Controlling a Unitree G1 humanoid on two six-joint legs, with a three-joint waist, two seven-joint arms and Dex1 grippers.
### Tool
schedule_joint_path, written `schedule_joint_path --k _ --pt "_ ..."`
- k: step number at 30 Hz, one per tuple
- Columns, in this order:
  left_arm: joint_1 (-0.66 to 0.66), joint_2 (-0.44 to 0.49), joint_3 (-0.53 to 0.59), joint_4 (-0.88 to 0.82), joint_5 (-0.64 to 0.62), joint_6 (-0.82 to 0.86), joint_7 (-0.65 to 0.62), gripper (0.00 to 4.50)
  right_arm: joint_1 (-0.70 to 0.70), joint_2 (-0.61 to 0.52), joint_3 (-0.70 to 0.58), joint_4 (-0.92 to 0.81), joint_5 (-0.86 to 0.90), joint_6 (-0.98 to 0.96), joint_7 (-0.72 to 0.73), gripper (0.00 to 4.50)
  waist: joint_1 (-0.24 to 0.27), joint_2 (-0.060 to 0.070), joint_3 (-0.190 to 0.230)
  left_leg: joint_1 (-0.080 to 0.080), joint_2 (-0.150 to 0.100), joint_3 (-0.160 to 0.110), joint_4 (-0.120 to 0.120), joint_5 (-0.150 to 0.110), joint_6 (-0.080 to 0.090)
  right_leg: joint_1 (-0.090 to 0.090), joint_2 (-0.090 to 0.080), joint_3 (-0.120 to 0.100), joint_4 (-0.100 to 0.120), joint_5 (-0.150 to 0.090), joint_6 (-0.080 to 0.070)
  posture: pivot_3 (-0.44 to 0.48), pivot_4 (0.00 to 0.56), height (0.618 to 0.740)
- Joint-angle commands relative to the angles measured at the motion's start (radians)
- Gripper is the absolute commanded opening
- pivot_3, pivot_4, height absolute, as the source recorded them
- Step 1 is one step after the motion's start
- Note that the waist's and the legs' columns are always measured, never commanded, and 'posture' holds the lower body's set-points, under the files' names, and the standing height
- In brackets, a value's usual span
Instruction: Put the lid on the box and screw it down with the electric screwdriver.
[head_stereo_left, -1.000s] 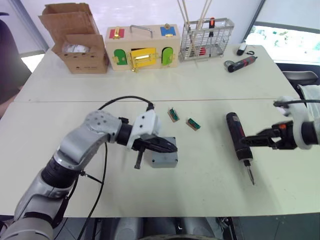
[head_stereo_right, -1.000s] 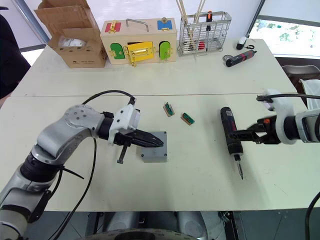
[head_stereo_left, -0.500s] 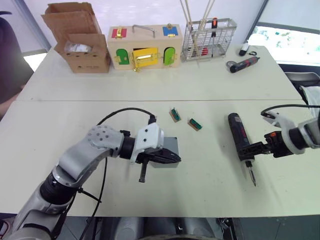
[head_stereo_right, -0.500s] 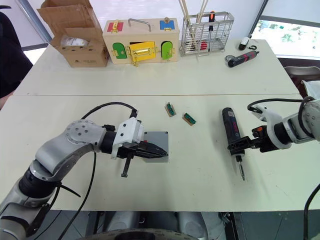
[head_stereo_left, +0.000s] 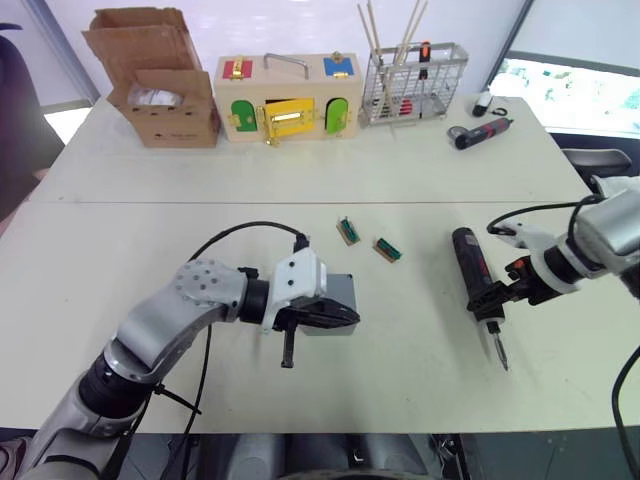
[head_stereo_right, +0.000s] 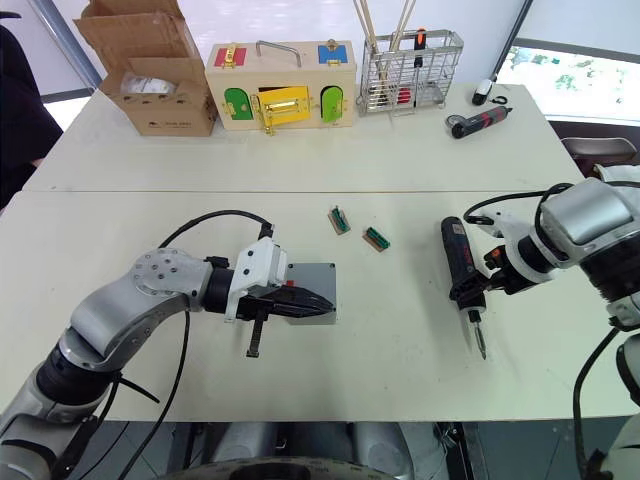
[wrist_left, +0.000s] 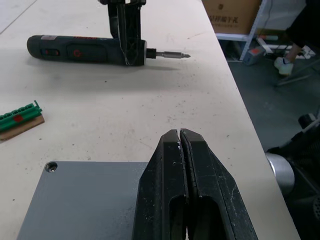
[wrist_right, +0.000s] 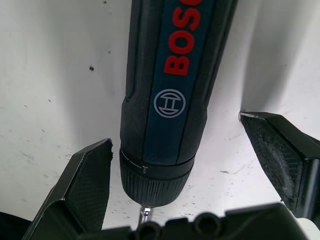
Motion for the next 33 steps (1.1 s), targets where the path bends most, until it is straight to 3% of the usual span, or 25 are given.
schedule_joint_path --k 1,4,10,17,23,27,31,33 --pt "0.0 -0.014 0.004 -0.027 -0.002 -0.005 0.018 0.0 0.017 0.054 0.058 0.043 -0.087 -0.034 -0.016 4.49 0.0 -0.003 -0.002 0.003 0.0 0.0 0.0 0.0 0.0 0.003 0.0 0.0 -0.001 0.0 0.0 0.0 0.15 0.74" --pt "0.002 -0.022 -0.005 -0.018 0.008 -0.012 0.028 0.0 0.021 0.099 0.051 0.062 -0.124 -0.011 -0.033 3.41 0.0 -0.01 -0.006 0.01 0.0 0.0 -0.002 -0.001 0.0 0.012 0.0 0.0 -0.004 0.0 0.0 0.0 0.15 0.74" --pt "0.016 -0.029 -0.007 -0.019 0.017 -0.013 0.045 0.0 0.046 0.118 0.028 0.052 -0.148 0.025 -0.027 1.88 0.0 -0.014 -0.008 0.01 0.0 -0.001 -0.002 -0.001 0.0 0.011 -0.001 -0.001 -0.005 0.0 0.0 0.0 0.15 0.74" --pt "0.019 -0.027 0.003 -0.002 0.022 -0.027 0.04 0.0 0.13 0.08 -0.011 -0.044 -0.132 0.058 -0.021 1.8 0.007 -0.014 -0.008 0.01 0.0 -0.002 -0.004 -0.001 0.001 0.012 -0.001 -0.002 -0.008 0.0 0.0 0.0 0.15 0.74" --pt "0.011 -0.008 0.011 0.04 0.037 -0.056 0.01 0.0 0.166 0.079 -0.138 -0.076 -0.119 0.054 -0.032 1.8 0.022 -0.014 -0.009 0.01 0.0 -0.002 -0.007 -0.001 0.001 0.012 -0.001 -0.002 -0.012 0.0 0.0 0.0 0.15 0.74" --pt "0.001 0.02 0.033 0.082 0.038 -0.076 -0.023 0.0 0.102 0.111 -0.353 -0.026 -0.099 0.061 -0.047 1.8 0.012 -0.01 -0.006 0.009 0.0 -0.001 -0.008 -0.001 0.001 0.012 -0.001 -0.001 -0.013 0.0 -0.001 0.0 0.15 0.74" --pt "-0.016 0.049 0.067 0.137 0.033 -0.091 -0.064 0.0 0.041 0.115 -0.568 -0.079 -0.044 0.095 -0.068 1.8 -0.001 0.013 0.005 0.005 0.0 0.001 -0.008 -0.001 0.001 0.005 -0.001 0.001 -0.01 0.001 -0.001 0.0 0.15 0.74" --pt "-0.035 0.063 0.082 0.186 0.038 -0.105 -0.089 0.0 0.007 0.147 -0.717 -0.113 -0.016 0.121 -0.128 1.8 -0.001 0.017 0.005 -0.006 0.0 0.002 -0.006 -0.001 0.001 -0.008 -0.001 0.001 -0.004 0.001 0.0 0.0 0.15 0.74"
